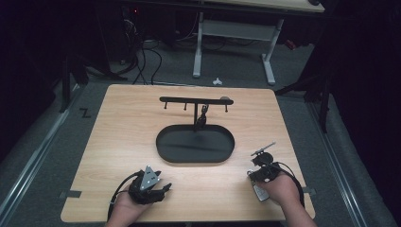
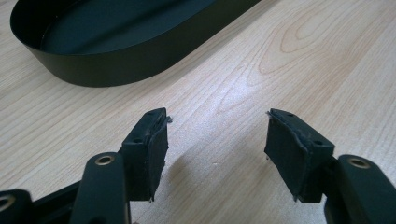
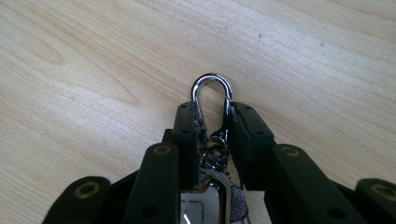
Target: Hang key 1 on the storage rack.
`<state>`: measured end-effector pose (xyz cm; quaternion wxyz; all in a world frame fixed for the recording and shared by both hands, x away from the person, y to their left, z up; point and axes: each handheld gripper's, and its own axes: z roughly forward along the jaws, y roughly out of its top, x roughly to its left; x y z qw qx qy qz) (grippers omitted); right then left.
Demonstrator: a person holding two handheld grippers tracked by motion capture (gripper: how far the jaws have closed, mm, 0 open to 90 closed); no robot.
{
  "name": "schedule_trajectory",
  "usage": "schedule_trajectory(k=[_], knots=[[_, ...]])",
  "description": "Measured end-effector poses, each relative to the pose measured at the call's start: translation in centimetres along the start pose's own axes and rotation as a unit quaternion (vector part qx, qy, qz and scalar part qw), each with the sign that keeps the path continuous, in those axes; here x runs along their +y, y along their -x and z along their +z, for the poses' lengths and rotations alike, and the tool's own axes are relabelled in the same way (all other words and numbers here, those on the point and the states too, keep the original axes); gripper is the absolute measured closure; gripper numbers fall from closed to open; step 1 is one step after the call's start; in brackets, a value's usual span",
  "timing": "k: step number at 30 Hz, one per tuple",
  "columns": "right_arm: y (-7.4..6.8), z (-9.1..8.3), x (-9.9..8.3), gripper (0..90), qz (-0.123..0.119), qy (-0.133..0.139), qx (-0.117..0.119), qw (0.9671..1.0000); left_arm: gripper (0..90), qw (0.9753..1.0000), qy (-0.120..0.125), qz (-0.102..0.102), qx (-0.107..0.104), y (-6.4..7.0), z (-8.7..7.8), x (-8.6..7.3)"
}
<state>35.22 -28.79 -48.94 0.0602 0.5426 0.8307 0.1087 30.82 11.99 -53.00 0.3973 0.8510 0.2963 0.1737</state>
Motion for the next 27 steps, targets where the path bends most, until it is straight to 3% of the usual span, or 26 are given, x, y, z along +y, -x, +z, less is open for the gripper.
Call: schedule_trajectory(k=[3,4,5,11,15,20,24,27], knots=[[-0.3,-0.1,0.0,77.2,-0.009,0.005,-0.008,0.9999,39.0,1.0,-0.001,0.001,-0.001,0.0,0.0,0.0],[-0.4,-0.3,0.1,85.4,-0.013,0.01,-0.01,0.9998,38.9,1.0,-0.001,0.001,-0.001,0.0,0.0,0.0],[-0.6,-0.5,0.1,86.6,-0.02,0.011,-0.015,0.9996,38.9,1.0,-0.001,0.001,-0.001,0.0,0.0,0.0],[-1.2,-0.4,0.1,86.0,-0.041,0.002,-0.023,0.9989,38.8,1.0,-0.001,0.001,-0.001,0.0,0.0,0.0],[-1.1,0.0,0.0,85.7,-0.033,-0.007,-0.019,0.9993,38.7,1.0,-0.001,0.002,-0.002,0.0,0.0,0.0],[-0.5,0.0,0.0,83.8,-0.006,-0.008,0.008,0.9999,38.6,1.0,-0.001,0.002,-0.002,0.0,0.0,0.0],[-0.7,0.0,0.1,76.4,-0.012,-0.019,0.011,0.9997,38.6,1.0,-0.001,0.0,-0.003,0.0,0.0,0.0],[-0.8,0.0,0.1,79.8,-0.02,-0.019,0.004,0.9996,38.6,1.0,0.0,0.0,-0.003,0.0,0.0,0.0]])
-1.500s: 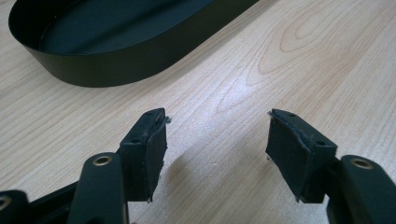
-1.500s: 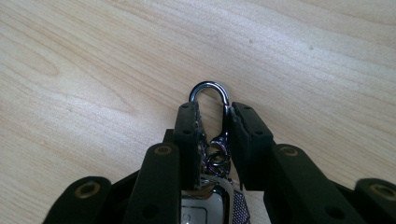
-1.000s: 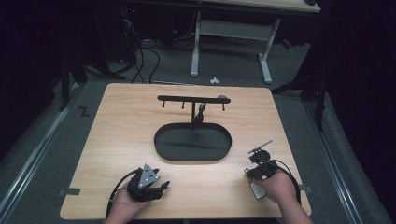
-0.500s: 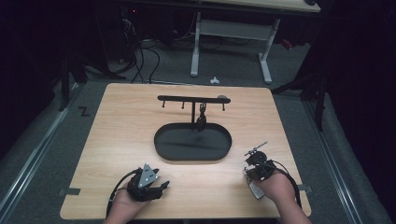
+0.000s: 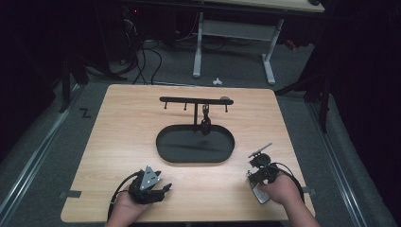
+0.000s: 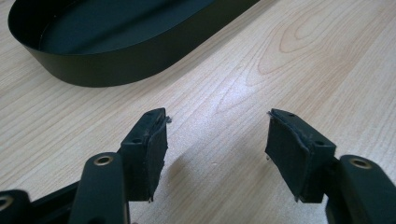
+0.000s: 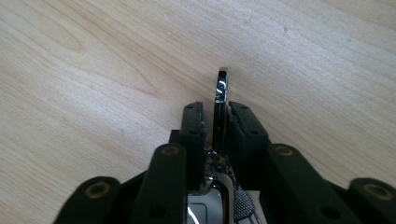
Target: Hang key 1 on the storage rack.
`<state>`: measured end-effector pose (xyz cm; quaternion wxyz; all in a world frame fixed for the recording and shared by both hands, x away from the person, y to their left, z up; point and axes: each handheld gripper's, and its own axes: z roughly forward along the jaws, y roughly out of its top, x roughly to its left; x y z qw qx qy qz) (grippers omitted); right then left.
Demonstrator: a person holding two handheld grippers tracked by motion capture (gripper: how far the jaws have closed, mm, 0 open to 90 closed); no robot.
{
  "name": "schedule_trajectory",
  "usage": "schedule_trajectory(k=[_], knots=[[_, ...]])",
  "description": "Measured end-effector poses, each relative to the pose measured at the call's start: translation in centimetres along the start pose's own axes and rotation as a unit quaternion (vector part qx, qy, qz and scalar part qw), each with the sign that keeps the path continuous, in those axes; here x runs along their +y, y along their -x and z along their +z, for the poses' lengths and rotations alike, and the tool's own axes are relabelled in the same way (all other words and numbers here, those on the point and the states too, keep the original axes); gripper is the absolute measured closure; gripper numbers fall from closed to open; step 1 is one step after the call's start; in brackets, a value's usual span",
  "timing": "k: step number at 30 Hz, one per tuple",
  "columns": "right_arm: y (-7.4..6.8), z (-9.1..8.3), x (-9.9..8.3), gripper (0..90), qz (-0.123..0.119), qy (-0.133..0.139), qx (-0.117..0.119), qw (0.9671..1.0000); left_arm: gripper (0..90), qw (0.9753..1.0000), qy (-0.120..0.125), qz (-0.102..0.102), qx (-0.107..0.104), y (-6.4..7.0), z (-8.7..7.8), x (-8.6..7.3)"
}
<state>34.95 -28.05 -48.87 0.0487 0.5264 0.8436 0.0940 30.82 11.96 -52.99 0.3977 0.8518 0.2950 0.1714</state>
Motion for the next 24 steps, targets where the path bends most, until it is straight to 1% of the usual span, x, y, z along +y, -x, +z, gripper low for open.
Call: schedule_trajectory(k=[2,4,5,7,10,13,14,15,16,17,18,20,21,23,24], knots=[[0.0,0.0,-0.1,80.4,-0.002,0.004,0.004,1.0,38.5,1.0,0.001,0.0,0.0,0.0,0.0,0.0],[0.1,0.0,-0.3,86.1,-0.002,0.001,-0.001,1.0,38.5,1.0,0.001,0.0,0.0,0.0,0.0,0.0],[0.2,0.0,-0.3,86.2,-0.003,0.002,-0.001,1.0,38.5,1.0,0.0,0.0,-0.001,0.0,0.0,0.0],[0.1,0.0,-0.4,86.4,-0.017,0.006,-0.004,0.9998,38.5,1.0,0.001,0.0,0.0,0.0,0.0,0.0],[0.0,0.0,-0.4,86.8,-0.024,0.008,-0.009,0.9996,38.5,1.0,0.001,0.0,0.0,0.0,0.0,0.0],[0.0,0.0,-0.4,86.8,-0.026,0.006,-0.01,0.9996,38.5,1.0,0.001,0.0,0.0,0.0,-0.1,0.0],[0.0,0.0,-0.4,86.9,-0.022,0.004,-0.006,0.9997,38.5,1.0,0.002,0.0,0.001,0.0,-0.1,0.0],[0.1,0.0,-0.3,86.8,-0.028,0.005,-0.005,0.9996,38.5,1.0,0.002,0.0,0.001,0.0,-0.1,0.0],[0.1,-0.1,-0.3,86.8,-0.021,0.003,-0.004,0.9998,38.5,1.0,0.002,0.0,0.001,-0.1,-0.1,0.0],[0.1,-0.1,-0.2,86.9,-0.021,0.002,-0.006,0.9998,38.5,1.0,0.002,0.0,0.002,-0.1,-0.1,0.0],[0.1,-0.3,-0.2,86.9,-0.021,0.004,-0.002,0.9998,38.5,1.0,0.003,0.0,0.002,-0.1,-0.1,0.0],[0.0,-0.9,-0.1,86.9,-0.024,0.005,-0.003,0.9997,38.5,1.0,0.005,0.0,0.002,-0.1,-0.1,0.0],[0.1,-1.1,0.0,86.8,-0.028,0.01,-0.002,0.9996,38.5,1.0,0.005,-0.001,0.003,-0.1,-0.2,0.0],[0.0,-2.0,0.1,86.9,-0.021,0.016,-0.004,0.9996,38.5,1.0,0.006,0.0,0.003,0.0,-0.2,0.0],[0.0,-2.4,0.2,86.8,-0.021,0.02,-0.001,0.9996,38.5,1.0,0.006,0.001,0.003,0.0,-0.2,0.0]])
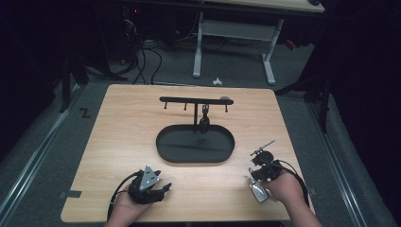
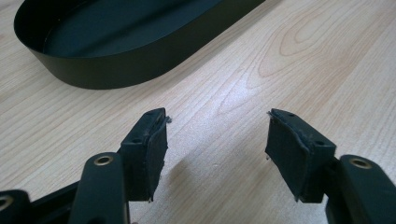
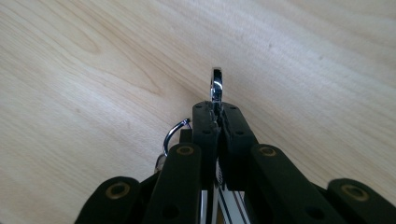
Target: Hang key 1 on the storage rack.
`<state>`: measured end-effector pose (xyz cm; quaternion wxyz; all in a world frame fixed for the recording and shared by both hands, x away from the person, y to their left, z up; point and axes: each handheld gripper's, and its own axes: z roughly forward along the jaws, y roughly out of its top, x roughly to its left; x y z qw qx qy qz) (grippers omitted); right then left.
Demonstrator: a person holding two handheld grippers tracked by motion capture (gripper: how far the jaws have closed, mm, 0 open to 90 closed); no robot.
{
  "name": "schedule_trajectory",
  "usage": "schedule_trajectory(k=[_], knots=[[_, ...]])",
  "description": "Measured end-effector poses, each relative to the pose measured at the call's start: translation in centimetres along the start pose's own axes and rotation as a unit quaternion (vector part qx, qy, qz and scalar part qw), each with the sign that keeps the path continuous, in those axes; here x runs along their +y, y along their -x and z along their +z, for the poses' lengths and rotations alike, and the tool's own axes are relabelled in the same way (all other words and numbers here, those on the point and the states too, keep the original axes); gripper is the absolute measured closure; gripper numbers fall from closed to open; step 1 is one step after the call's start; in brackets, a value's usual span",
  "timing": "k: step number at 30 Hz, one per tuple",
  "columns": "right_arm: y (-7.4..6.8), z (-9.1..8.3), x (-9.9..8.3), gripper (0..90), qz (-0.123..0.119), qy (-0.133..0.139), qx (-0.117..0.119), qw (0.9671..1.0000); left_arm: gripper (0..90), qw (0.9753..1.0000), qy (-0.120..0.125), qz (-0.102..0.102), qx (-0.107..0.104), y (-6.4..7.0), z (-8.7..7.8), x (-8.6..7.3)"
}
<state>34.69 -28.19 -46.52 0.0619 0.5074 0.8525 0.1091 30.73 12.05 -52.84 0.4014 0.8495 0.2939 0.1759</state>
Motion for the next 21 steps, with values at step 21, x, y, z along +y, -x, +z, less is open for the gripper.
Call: schedule_trajectory(k=[21], knots=[[-0.2,-6.0,2.2,86.9,-0.012,0.046,-0.01,0.9988,38.5,0.9999,0.011,-0.002,0.004,0.0,-0.2,0.0]])
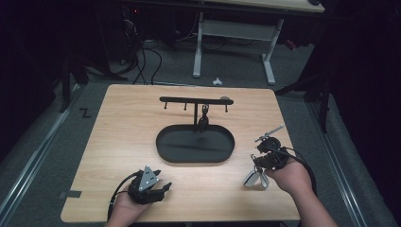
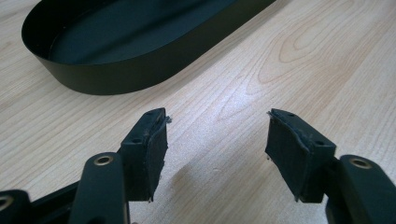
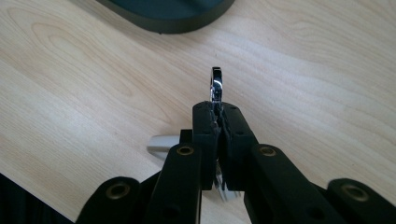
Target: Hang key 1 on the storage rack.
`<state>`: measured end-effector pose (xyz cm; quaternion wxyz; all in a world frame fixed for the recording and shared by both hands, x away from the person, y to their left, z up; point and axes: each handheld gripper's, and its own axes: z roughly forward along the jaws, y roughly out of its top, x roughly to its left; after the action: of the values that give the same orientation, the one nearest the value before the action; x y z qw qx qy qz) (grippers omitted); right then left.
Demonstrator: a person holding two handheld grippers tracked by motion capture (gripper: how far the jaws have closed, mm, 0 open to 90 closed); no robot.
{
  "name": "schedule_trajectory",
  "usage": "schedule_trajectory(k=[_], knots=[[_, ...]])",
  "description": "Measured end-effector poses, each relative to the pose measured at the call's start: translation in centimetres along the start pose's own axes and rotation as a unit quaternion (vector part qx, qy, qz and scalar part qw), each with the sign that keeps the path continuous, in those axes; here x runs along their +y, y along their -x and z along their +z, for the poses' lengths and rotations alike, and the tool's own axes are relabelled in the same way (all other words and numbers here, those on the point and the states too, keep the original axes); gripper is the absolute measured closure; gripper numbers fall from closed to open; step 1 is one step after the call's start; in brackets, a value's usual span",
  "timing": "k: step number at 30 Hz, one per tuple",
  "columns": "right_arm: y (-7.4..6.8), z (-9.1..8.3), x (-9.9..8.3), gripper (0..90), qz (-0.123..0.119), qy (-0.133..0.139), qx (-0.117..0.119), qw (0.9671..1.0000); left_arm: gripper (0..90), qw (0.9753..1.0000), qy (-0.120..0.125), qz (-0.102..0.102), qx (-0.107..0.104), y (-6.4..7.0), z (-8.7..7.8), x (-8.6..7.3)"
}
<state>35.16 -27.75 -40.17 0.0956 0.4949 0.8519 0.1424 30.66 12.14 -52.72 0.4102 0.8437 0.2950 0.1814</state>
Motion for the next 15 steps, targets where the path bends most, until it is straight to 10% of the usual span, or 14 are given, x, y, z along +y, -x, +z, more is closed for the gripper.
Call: schedule_trajectory(k=[15], knots=[[-0.6,-2.8,3.5,86.9,-0.017,0.028,-0.012,0.9994,38.5,1.0,0.003,-0.001,0.001,-0.1,0.0,0.0]])
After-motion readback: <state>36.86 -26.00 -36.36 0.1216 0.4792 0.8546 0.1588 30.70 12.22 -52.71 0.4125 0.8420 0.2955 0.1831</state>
